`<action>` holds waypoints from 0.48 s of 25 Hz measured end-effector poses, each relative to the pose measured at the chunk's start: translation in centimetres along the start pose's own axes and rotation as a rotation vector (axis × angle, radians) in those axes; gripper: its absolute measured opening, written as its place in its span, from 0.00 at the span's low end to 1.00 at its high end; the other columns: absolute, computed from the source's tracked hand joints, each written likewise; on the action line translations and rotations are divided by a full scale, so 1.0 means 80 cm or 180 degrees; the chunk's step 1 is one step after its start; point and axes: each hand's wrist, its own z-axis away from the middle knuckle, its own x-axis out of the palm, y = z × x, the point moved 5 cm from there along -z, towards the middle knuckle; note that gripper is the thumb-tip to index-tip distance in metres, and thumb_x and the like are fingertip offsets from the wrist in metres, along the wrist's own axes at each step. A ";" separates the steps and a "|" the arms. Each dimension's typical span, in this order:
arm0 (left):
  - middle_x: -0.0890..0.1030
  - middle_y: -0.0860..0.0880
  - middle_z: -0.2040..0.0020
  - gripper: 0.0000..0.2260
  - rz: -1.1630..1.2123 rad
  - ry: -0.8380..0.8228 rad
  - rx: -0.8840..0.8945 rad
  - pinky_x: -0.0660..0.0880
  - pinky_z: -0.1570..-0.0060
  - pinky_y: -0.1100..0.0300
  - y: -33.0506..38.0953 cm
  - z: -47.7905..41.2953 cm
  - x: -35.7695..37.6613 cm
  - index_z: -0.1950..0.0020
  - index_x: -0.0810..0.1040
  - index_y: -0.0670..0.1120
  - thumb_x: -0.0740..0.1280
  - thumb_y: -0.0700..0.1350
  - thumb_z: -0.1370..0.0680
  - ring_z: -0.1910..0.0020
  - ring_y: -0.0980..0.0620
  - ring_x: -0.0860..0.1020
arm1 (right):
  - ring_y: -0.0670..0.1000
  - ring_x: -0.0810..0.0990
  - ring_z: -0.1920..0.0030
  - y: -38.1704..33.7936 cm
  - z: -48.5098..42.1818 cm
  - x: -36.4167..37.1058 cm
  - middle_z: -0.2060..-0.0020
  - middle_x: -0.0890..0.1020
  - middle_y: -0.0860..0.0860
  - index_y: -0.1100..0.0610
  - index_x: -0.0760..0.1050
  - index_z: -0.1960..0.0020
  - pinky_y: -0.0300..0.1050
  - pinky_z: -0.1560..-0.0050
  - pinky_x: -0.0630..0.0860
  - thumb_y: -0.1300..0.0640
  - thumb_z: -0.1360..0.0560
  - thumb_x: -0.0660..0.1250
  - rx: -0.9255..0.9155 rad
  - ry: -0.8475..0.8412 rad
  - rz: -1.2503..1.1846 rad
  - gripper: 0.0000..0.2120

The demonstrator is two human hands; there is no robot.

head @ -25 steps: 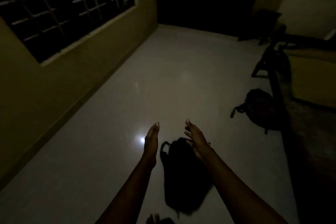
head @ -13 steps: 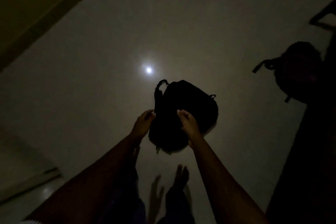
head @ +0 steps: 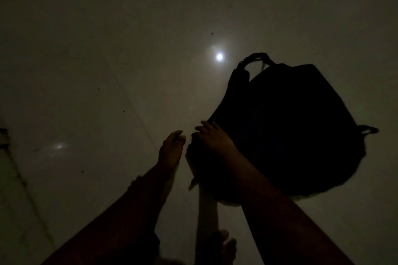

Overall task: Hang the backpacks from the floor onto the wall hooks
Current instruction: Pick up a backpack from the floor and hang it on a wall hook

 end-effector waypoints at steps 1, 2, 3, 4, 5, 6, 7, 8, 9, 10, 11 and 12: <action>0.72 0.44 0.31 0.17 0.0123 0.0002 -0.0035 0.68 0.33 0.52 -0.015 -0.017 0.006 0.32 0.70 0.46 0.59 0.46 0.20 0.34 0.44 0.71 | 0.56 0.51 0.23 -0.001 -0.015 0.017 0.24 0.58 0.54 0.56 0.57 0.26 0.57 0.25 0.47 0.55 0.19 0.52 -0.0038 -0.0153 0.0288 0.22; 0.72 0.44 0.31 0.17 0.0191 0.0002 -0.0048 0.68 0.33 0.52 -0.024 -0.027 0.011 0.32 0.70 0.47 0.59 0.46 0.21 0.34 0.44 0.71 | 0.57 0.53 0.24 0.002 -0.027 0.033 0.25 0.59 0.55 0.56 0.57 0.26 0.59 0.25 0.46 0.54 0.20 0.53 -0.0072 -0.0261 0.0586 0.23; 0.73 0.45 0.32 0.17 0.0246 -0.0013 -0.0059 0.68 0.33 0.52 -0.031 -0.033 0.015 0.33 0.71 0.47 0.60 0.46 0.21 0.34 0.45 0.71 | 0.58 0.57 0.26 0.002 -0.030 0.041 0.27 0.64 0.56 0.57 0.60 0.27 0.59 0.25 0.48 0.53 0.20 0.55 -0.0147 -0.0250 0.0813 0.22; 0.73 0.45 0.32 0.16 0.0290 -0.0045 -0.0088 0.68 0.33 0.53 -0.031 -0.031 0.017 0.33 0.72 0.47 0.61 0.46 0.21 0.34 0.45 0.71 | 0.57 0.66 0.30 -0.002 -0.025 0.042 0.32 0.72 0.55 0.56 0.67 0.31 0.59 0.27 0.53 0.52 0.23 0.60 -0.0294 -0.0113 0.0997 0.21; 0.73 0.45 0.32 0.16 0.0349 -0.0066 -0.0124 0.68 0.33 0.53 -0.029 -0.025 0.016 0.34 0.72 0.47 0.62 0.46 0.22 0.34 0.46 0.71 | 0.55 0.76 0.39 -0.006 -0.012 0.034 0.43 0.81 0.53 0.54 0.76 0.40 0.58 0.33 0.59 0.50 0.28 0.68 -0.0363 0.0011 0.1121 0.18; 0.73 0.45 0.32 0.17 0.0441 -0.0120 -0.0177 0.68 0.33 0.53 -0.019 -0.006 0.014 0.34 0.72 0.47 0.63 0.47 0.22 0.33 0.46 0.71 | 0.52 0.82 0.53 -0.009 0.007 0.017 0.58 0.84 0.50 0.51 0.82 0.53 0.53 0.42 0.64 0.49 0.37 0.76 -0.0397 0.0254 0.1176 0.14; 0.73 0.45 0.32 0.17 0.0589 -0.0176 -0.0220 0.68 0.34 0.54 -0.015 0.010 0.012 0.34 0.72 0.46 0.64 0.46 0.23 0.33 0.45 0.71 | 0.51 0.81 0.65 -0.012 0.024 0.001 0.69 0.82 0.48 0.51 0.81 0.63 0.48 0.50 0.63 0.50 0.43 0.78 -0.0415 0.0555 0.1088 0.12; 0.73 0.45 0.32 0.17 0.0696 -0.0298 -0.0254 0.68 0.35 0.54 -0.002 0.035 0.008 0.34 0.72 0.46 0.64 0.47 0.23 0.33 0.45 0.71 | 0.50 0.79 0.70 -0.014 0.042 -0.018 0.74 0.79 0.48 0.51 0.80 0.67 0.46 0.55 0.62 0.50 0.45 0.78 -0.0388 0.0719 0.0878 0.10; 0.73 0.45 0.33 0.18 0.0820 -0.0453 -0.0285 0.68 0.35 0.55 0.015 0.066 0.003 0.34 0.72 0.46 0.64 0.48 0.23 0.34 0.45 0.71 | 0.51 0.78 0.71 -0.019 0.068 -0.050 0.75 0.78 0.48 0.51 0.78 0.67 0.45 0.57 0.61 0.50 0.42 0.75 -0.0351 0.0728 0.0589 0.08; 0.74 0.46 0.33 0.19 0.0865 -0.0621 -0.0313 0.67 0.35 0.56 0.037 0.102 -0.004 0.34 0.72 0.47 0.64 0.51 0.24 0.35 0.46 0.72 | 0.51 0.78 0.71 -0.026 0.094 -0.086 0.74 0.77 0.48 0.51 0.78 0.66 0.45 0.57 0.62 0.49 0.38 0.70 -0.0327 0.0918 0.0406 0.06; 0.74 0.48 0.34 0.22 0.0869 -0.0784 -0.0252 0.67 0.35 0.55 0.053 0.132 -0.008 0.33 0.72 0.48 0.65 0.53 0.25 0.37 0.48 0.73 | 0.51 0.78 0.71 -0.036 0.117 -0.121 0.73 0.78 0.48 0.50 0.78 0.66 0.45 0.57 0.64 0.47 0.36 0.64 -0.0322 0.1017 0.0229 0.07; 0.74 0.49 0.35 0.25 0.0709 -0.0870 -0.0154 0.68 0.34 0.54 0.076 0.168 -0.020 0.32 0.70 0.49 0.66 0.56 0.27 0.39 0.49 0.73 | 0.51 0.78 0.70 -0.043 0.139 -0.155 0.73 0.78 0.48 0.50 0.78 0.65 0.43 0.58 0.67 0.46 0.36 0.60 -0.0320 0.1067 0.0048 0.11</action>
